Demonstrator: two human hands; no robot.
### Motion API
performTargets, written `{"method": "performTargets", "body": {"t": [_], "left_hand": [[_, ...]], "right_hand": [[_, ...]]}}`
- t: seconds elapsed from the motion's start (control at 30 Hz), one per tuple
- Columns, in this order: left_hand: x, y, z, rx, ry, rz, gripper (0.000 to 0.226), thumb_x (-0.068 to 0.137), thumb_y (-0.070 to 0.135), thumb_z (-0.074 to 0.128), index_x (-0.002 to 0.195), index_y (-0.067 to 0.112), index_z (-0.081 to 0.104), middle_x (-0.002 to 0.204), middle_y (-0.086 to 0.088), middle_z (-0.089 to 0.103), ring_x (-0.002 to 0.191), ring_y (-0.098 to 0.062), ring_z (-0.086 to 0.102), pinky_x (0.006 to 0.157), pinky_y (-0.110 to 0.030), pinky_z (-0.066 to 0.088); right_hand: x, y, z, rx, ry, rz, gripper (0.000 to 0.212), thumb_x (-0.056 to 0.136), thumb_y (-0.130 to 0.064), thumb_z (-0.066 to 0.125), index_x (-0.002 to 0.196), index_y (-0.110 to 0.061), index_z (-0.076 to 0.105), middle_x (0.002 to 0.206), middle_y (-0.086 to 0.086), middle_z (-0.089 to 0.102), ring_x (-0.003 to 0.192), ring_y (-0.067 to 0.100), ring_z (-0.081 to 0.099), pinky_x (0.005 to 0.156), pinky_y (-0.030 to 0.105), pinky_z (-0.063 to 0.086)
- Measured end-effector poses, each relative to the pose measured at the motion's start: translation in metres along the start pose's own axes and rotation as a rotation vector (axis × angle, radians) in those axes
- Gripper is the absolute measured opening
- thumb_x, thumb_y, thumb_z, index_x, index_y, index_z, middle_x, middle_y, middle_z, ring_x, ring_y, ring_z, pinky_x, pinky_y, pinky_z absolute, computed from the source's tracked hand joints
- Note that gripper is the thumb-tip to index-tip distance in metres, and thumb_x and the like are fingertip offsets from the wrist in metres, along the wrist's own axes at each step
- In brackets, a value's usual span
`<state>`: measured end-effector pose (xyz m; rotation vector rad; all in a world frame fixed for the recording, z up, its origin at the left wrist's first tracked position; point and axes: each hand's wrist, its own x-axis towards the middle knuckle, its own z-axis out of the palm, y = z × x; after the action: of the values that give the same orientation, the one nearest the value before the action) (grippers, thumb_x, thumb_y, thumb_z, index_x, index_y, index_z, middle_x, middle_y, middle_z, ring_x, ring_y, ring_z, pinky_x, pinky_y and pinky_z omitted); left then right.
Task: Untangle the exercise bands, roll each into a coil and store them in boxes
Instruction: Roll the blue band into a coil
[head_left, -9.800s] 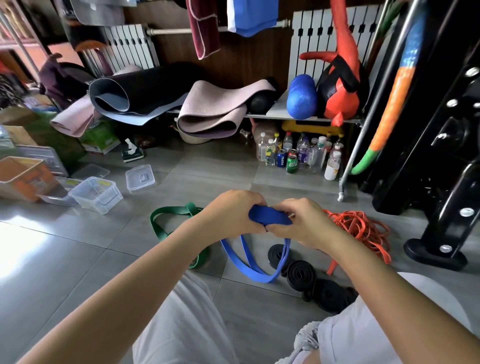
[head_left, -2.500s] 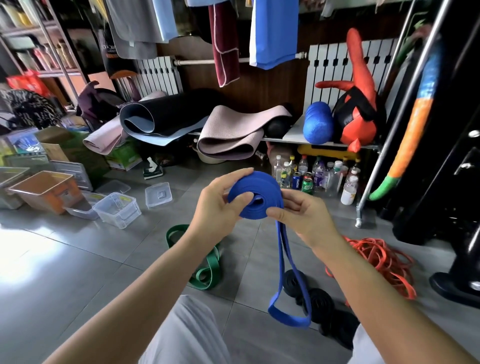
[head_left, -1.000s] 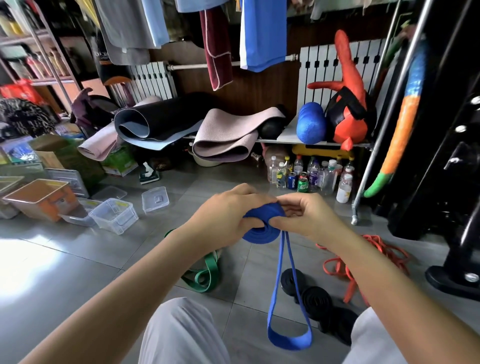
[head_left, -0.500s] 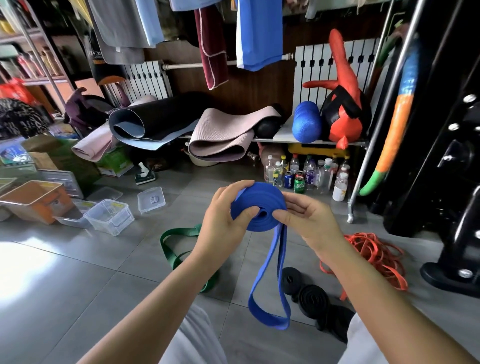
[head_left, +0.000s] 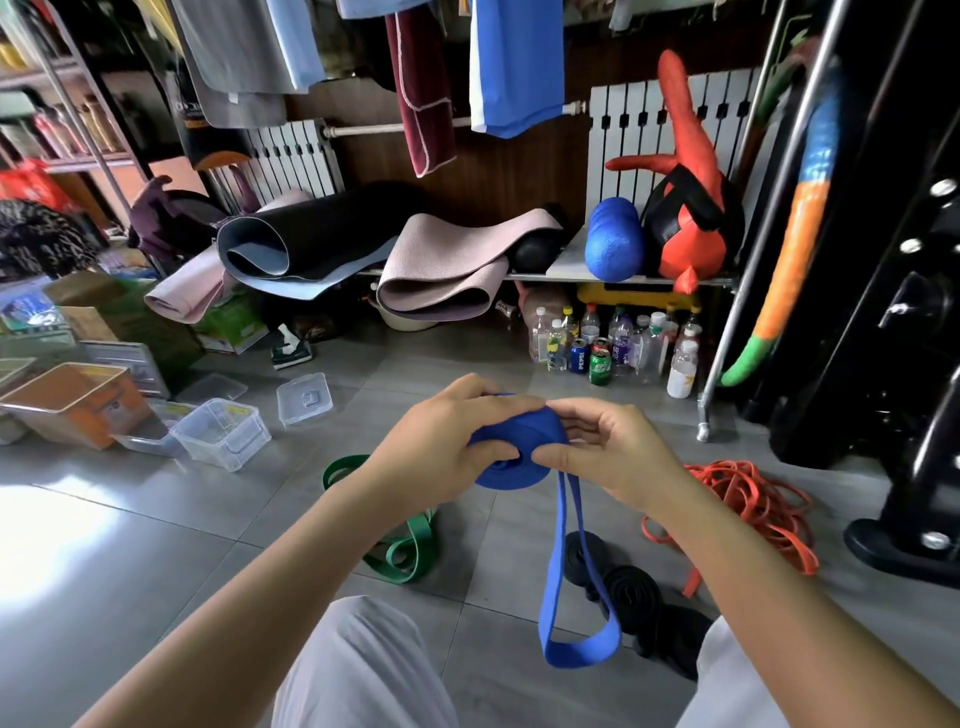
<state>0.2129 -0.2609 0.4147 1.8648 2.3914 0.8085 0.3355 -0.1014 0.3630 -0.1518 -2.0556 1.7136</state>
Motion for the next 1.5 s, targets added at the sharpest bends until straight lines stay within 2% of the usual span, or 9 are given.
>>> {"method": "performTargets", "body": {"t": [0.2,0.4,0.6,0.7,0.83,1.03,1.27,1.33,1.5], "left_hand": [[-0.01,-0.002,0.016,-0.359,0.233,-0.068,0.059,0.082,0.009,0.069,0.114,0.054,0.051,0.111,0.021,0.054,0.105,0.005,0.05,0.086,-0.01,0.042],[-0.01,0.009,0.035,-0.663,0.346,-0.187,0.051,0.08,0.002,0.07,0.108,0.042,0.055,0.109,0.018,0.059,0.096,-0.011,0.062,0.079,-0.023,0.052],[-0.006,0.001,0.015,0.003,0.006,-0.07,0.057,0.078,0.033,0.071,0.125,0.045,0.042,0.124,0.016,0.044,0.107,-0.011,0.051,0.085,-0.035,0.049],[-0.002,0.005,0.01,0.112,-0.1,-0.021,0.061,0.081,0.032,0.069,0.133,0.047,0.042,0.122,0.012,0.046,0.104,-0.014,0.053,0.086,-0.035,0.048],[-0.004,-0.003,0.009,0.001,-0.047,-0.049,0.054,0.083,0.025,0.067,0.129,0.046,0.048,0.112,0.016,0.048,0.103,-0.009,0.051,0.09,-0.03,0.044],[-0.009,-0.004,0.015,-0.373,0.263,-0.135,0.059,0.081,0.016,0.071,0.113,0.06,0.047,0.108,0.021,0.054,0.103,0.003,0.051,0.087,-0.008,0.039],[-0.005,0.011,0.032,-0.671,0.388,-0.206,0.051,0.08,0.005,0.071,0.11,0.043,0.053,0.106,0.023,0.061,0.094,-0.003,0.06,0.078,-0.02,0.051],[-0.004,0.01,0.028,-0.612,0.298,-0.212,0.049,0.08,0.01,0.071,0.112,0.04,0.049,0.109,0.018,0.059,0.096,-0.008,0.06,0.081,-0.029,0.052],[-0.002,0.009,0.01,0.107,0.073,-0.006,0.07,0.077,0.036,0.071,0.136,0.041,0.035,0.129,0.015,0.039,0.115,-0.007,0.042,0.088,-0.032,0.046]], "right_hand": [[-0.007,0.007,0.001,0.047,0.026,0.016,0.04,0.053,-0.038,0.08,0.091,-0.042,0.067,0.095,-0.018,0.072,0.091,0.005,0.068,0.075,0.015,0.052],[-0.008,0.013,-0.002,0.173,0.092,0.008,0.038,0.056,-0.025,0.079,0.092,-0.032,0.069,0.094,-0.011,0.074,0.09,0.009,0.07,0.072,0.016,0.053],[-0.005,0.011,-0.001,0.094,0.014,0.053,0.04,0.057,-0.02,0.079,0.095,-0.027,0.066,0.087,-0.012,0.074,0.084,0.009,0.07,0.071,0.018,0.054],[-0.003,0.01,0.004,0.09,-0.008,0.054,0.039,0.059,-0.015,0.08,0.093,-0.028,0.066,0.087,-0.013,0.074,0.083,0.008,0.07,0.07,0.017,0.054],[-0.005,0.008,0.006,0.124,-0.013,0.052,0.043,0.056,-0.022,0.079,0.097,-0.028,0.065,0.09,-0.014,0.073,0.086,0.007,0.07,0.07,0.015,0.053],[-0.011,0.012,0.001,0.134,0.039,0.049,0.043,0.055,-0.023,0.077,0.095,-0.03,0.064,0.09,-0.015,0.073,0.087,0.006,0.069,0.073,0.015,0.053],[-0.008,0.007,-0.001,0.24,0.125,0.011,0.041,0.058,-0.015,0.075,0.098,-0.02,0.066,0.09,-0.006,0.075,0.086,0.012,0.07,0.071,0.018,0.054],[-0.007,0.006,-0.005,0.215,0.116,0.018,0.041,0.056,-0.018,0.077,0.096,-0.021,0.067,0.09,-0.004,0.075,0.085,0.013,0.071,0.071,0.019,0.054],[-0.003,0.004,-0.005,0.105,0.059,0.043,0.039,0.059,-0.012,0.08,0.09,-0.03,0.066,0.083,-0.013,0.074,0.08,0.006,0.07,0.069,0.016,0.053]]}}
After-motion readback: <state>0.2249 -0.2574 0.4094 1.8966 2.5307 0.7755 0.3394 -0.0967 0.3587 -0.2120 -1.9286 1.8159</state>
